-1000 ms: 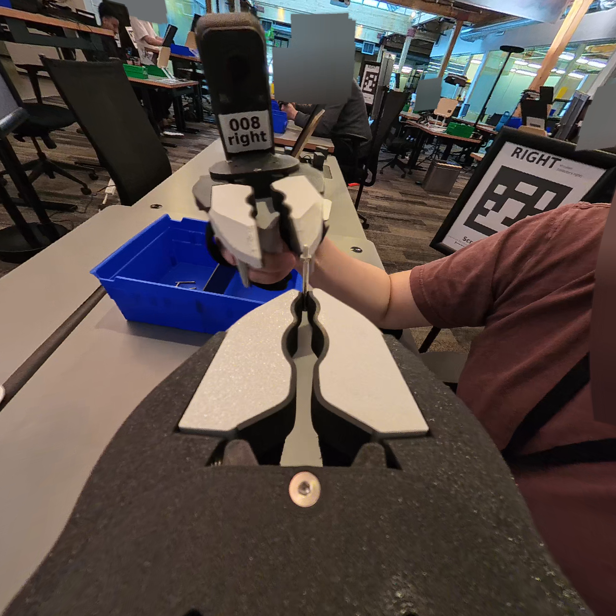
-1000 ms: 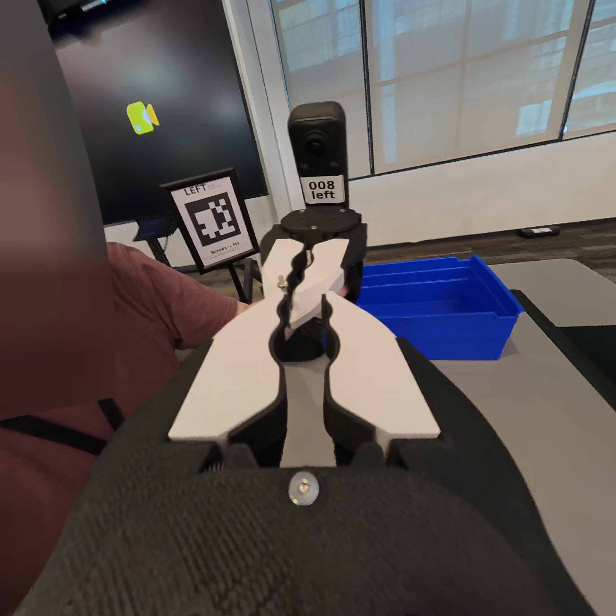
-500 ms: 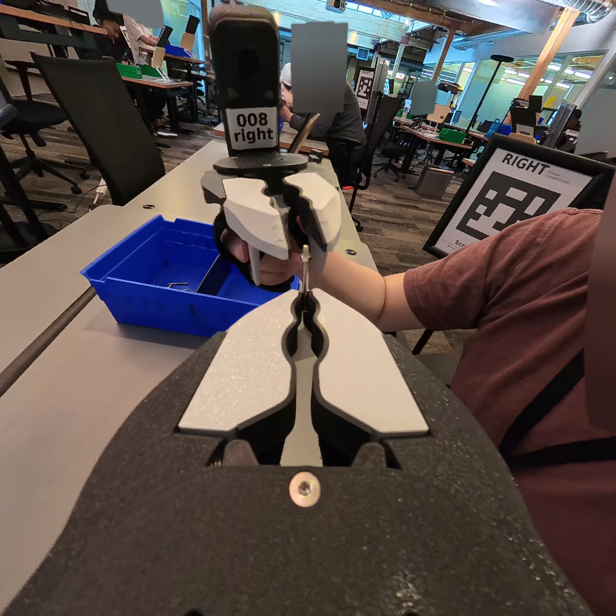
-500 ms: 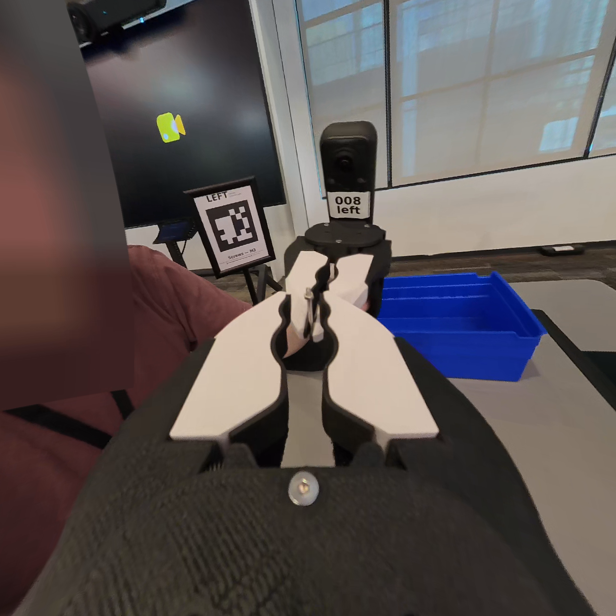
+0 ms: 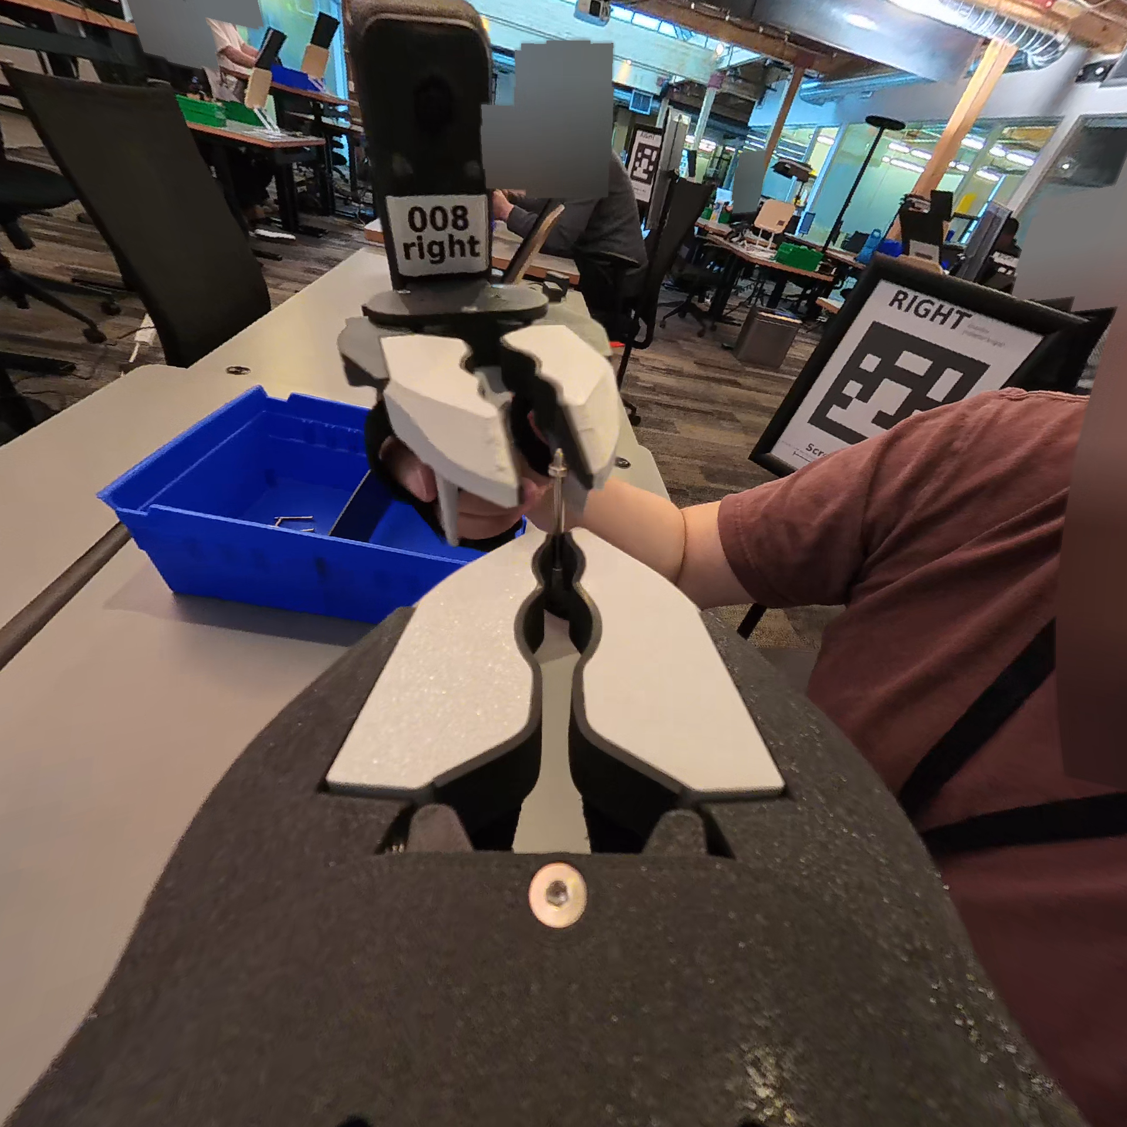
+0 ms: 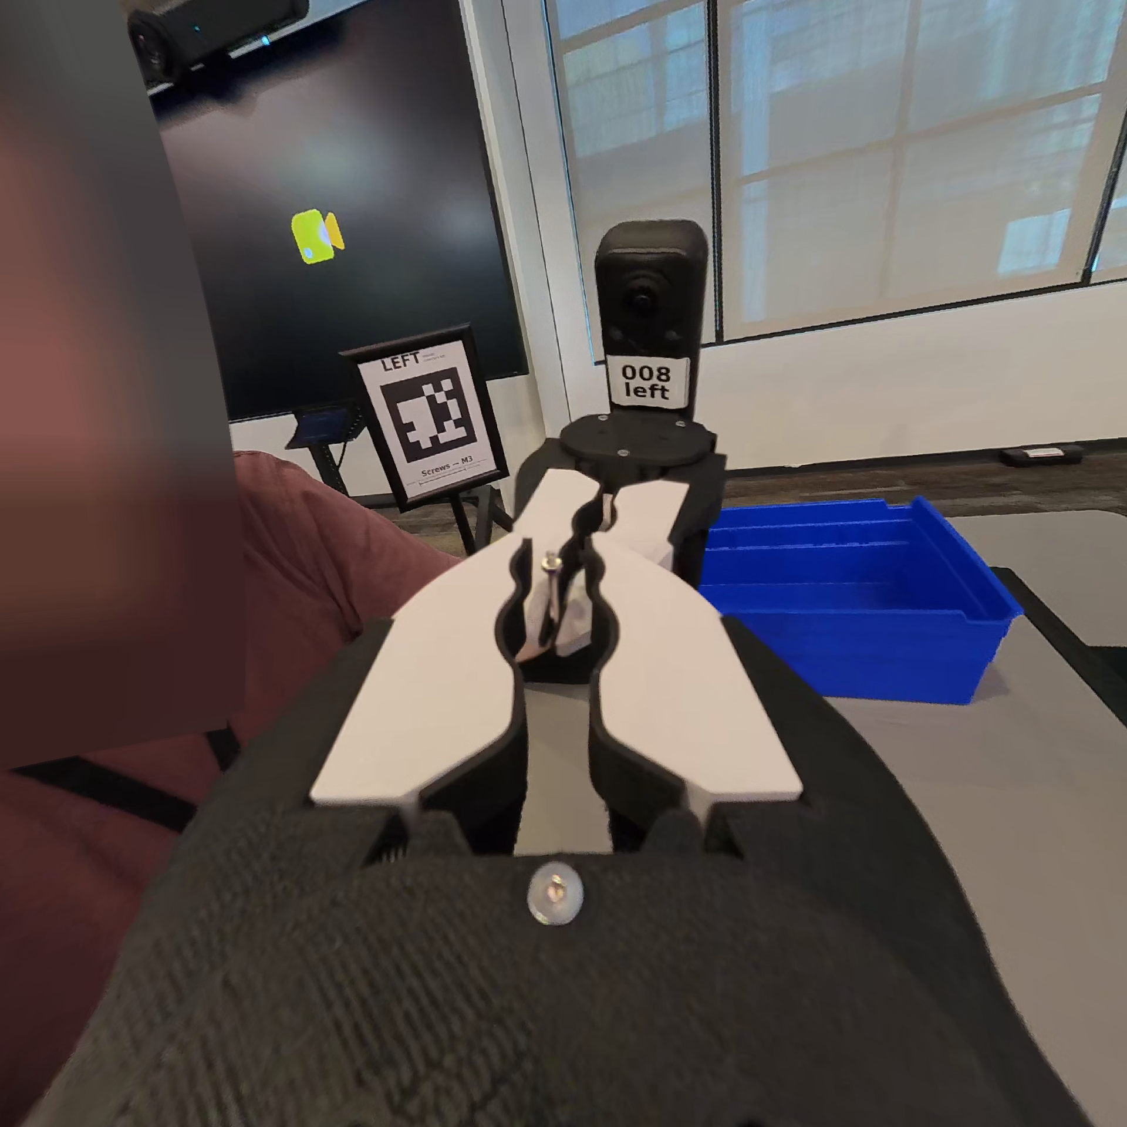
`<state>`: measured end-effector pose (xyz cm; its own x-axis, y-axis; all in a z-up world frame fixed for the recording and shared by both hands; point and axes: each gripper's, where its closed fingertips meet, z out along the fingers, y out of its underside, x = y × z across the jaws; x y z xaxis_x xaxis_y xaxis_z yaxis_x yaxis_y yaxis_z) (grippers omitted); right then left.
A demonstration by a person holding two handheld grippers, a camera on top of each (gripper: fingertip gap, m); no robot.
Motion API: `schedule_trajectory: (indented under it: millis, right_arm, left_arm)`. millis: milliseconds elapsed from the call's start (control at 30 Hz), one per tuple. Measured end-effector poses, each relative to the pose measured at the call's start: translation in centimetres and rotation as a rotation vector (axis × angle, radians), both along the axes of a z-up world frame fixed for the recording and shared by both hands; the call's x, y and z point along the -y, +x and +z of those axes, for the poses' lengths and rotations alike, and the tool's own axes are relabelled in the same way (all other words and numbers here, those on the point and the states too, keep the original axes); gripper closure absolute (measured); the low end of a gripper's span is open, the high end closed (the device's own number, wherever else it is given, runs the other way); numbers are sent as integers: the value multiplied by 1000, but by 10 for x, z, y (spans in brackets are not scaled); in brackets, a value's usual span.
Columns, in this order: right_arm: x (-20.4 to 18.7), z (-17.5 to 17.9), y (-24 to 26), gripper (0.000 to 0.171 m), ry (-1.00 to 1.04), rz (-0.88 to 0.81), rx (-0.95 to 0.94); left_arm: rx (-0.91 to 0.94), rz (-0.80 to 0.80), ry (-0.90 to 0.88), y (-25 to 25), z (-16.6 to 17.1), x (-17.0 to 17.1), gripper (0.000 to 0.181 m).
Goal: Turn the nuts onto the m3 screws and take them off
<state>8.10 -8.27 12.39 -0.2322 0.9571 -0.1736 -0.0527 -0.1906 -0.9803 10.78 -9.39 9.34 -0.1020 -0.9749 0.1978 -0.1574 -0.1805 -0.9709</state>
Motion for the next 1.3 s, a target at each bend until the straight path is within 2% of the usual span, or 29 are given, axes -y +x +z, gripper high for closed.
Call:
schedule_trajectory:
  millis: [133, 200, 300, 433, 633, 833, 967, 1033, 1167, 1300]
  right_arm:
    - [-8, -1, 8, 153, -10, -10, 6]
    - [-11, 4, 14, 158, -23, -22, -17]
    - [-1, 7, 12, 158, -20, 19, -31]
    - [2, -1, 1, 155, 27, -7, 22]
    - [-10, 4, 13, 157, -20, -27, -10]
    - [4, 1, 0, 156, 19, -3, 12]
    - [-5, -1, 7, 154, 10, -18, 19]
    - [-13, 1, 13, 158, -6, -51, 10]
    - [2, 5, 10, 154, 11, 17, -5]
    - [3, -4, -2, 151, 56, -23, 40]
  left_arm:
    - [5, 18, 12, -2, 3, -2, 179]
    - [9, 19, 7, -4, 5, -2, 179]
    - [-7, 31, 30, -3, 2, -3, 179]
    - [-5, 9, 22, 0, 1, 1, 179]
    - [14, 26, 19, -5, 6, -2, 179]
    - [3, 6, 20, -1, 3, 2, 179]
    - [10, 20, 27, -2, 5, 1, 179]
    - [17, 14, 19, -4, 7, 1, 179]
    - [6, 14, 25, -2, 4, 1, 179]
    - [-1, 2, 25, 0, 2, 3, 179]
